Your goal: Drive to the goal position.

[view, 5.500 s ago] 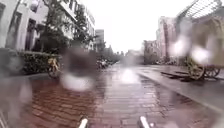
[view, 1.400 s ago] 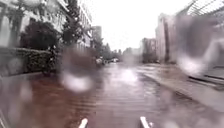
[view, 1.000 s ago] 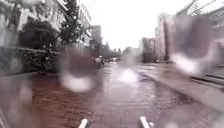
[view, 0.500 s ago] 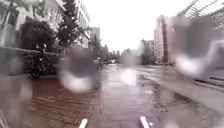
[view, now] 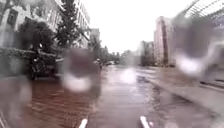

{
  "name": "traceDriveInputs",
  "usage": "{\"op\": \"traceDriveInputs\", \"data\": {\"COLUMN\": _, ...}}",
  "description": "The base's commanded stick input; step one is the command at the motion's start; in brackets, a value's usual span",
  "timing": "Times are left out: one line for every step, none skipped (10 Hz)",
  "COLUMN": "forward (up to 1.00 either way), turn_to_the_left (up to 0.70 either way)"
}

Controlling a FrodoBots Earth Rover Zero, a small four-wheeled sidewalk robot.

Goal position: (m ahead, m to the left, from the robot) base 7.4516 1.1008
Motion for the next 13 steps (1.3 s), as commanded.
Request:
{"op": "traceDriveInputs", "data": {"forward": 0.70, "turn_to_the_left": 0.00}}
{"op": "traceDriveInputs", "data": {"forward": 0.70, "turn_to_the_left": 0.00}}
{"op": "traceDriveInputs", "data": {"forward": 0.70, "turn_to_the_left": 0.00}}
{"op": "traceDriveInputs", "data": {"forward": 0.70, "turn_to_the_left": 0.00}}
{"op": "traceDriveInputs", "data": {"forward": 0.70, "turn_to_the_left": 0.00}}
{"op": "traceDriveInputs", "data": {"forward": 0.70, "turn_to_the_left": 0.00}}
{"op": "traceDriveInputs", "data": {"forward": 0.70, "turn_to_the_left": 0.00}}
{"op": "traceDriveInputs", "data": {"forward": 0.70, "turn_to_the_left": 0.00}}
{"op": "traceDriveInputs", "data": {"forward": 0.70, "turn_to_the_left": 0.00}}
{"op": "traceDriveInputs", "data": {"forward": 0.70, "turn_to_the_left": 0.00}}
{"op": "traceDriveInputs", "data": {"forward": 0.70, "turn_to_the_left": 0.00}}
{"op": "traceDriveInputs", "data": {"forward": 0.70, "turn_to_the_left": 0.00}}
{"op": "traceDriveInputs", "data": {"forward": 0.70, "turn_to_the_left": 0.00}}
